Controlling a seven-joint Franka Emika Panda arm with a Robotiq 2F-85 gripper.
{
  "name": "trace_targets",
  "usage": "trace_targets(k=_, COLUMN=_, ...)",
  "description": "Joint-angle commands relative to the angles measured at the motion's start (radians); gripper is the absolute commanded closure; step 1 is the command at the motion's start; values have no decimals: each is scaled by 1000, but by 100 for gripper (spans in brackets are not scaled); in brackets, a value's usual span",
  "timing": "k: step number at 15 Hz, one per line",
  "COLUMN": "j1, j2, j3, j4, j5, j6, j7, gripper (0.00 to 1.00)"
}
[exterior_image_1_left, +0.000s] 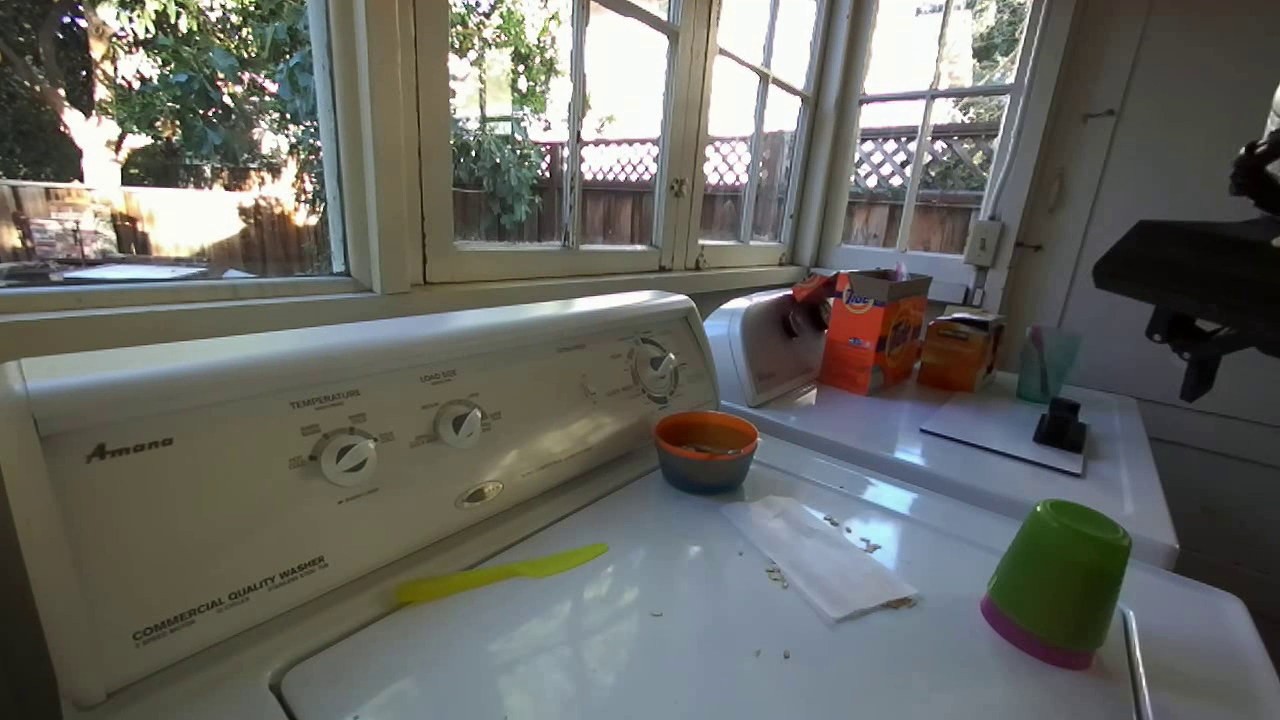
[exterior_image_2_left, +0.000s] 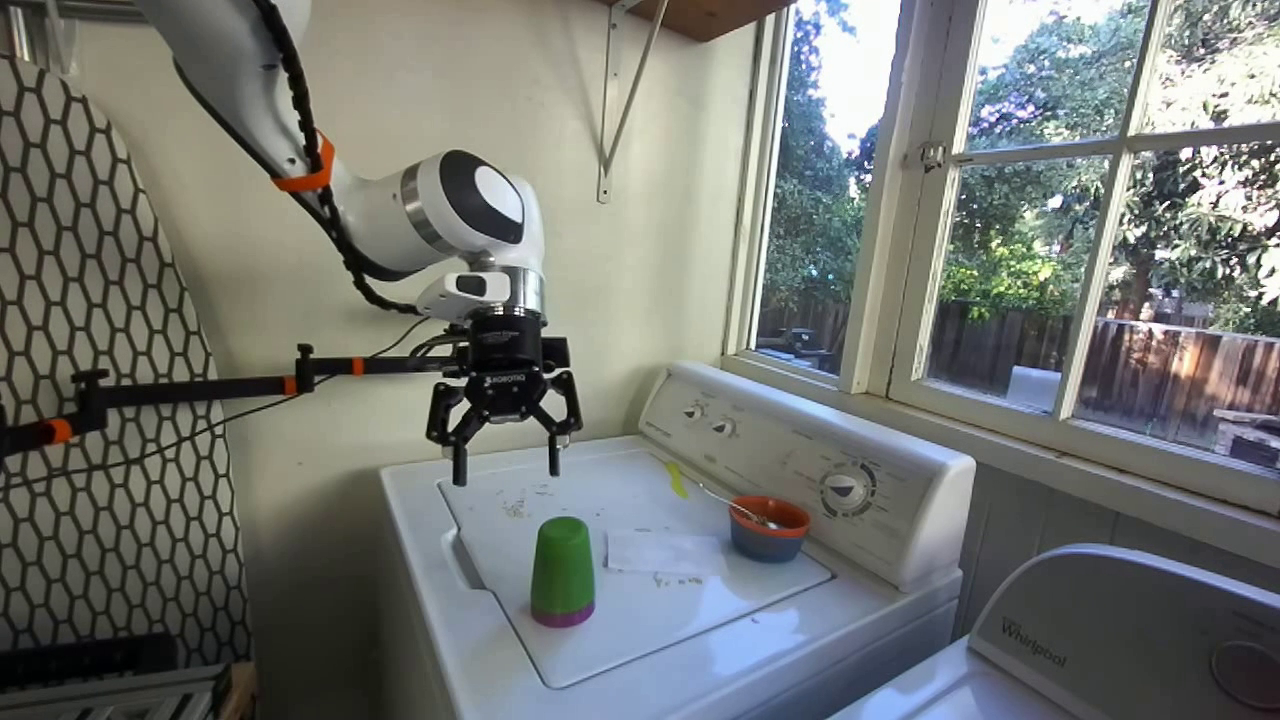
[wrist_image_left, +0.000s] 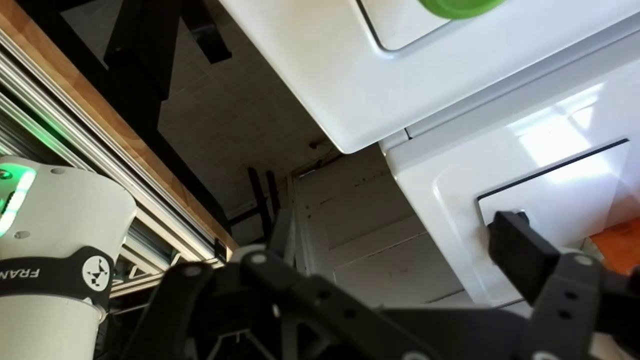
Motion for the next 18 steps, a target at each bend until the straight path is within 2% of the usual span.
trace_targets(k=1, j1=-28, j2=-92, j3=24, j4=-104, j5=3, j6=131, j7=36, gripper=0)
trace_targets(k=10, j1=-70, j2=-163, j3=50, j4=-213, j5=1, j6=347, j7=36, gripper=0)
trace_targets(k=12, j1=-80, j2=-170, j3=55, j4=-223, j5=2, j6=369, j7=36, gripper=0)
trace_targets(k=14, j1=-87, j2=-136, j3=59, j4=-180, j5=11, j6=322, j7=-9, gripper=0)
trace_targets(k=18, j1=-95, j2=-135, j3=64, j4=-177, j5=9, j6=322, j7=-19, gripper=0)
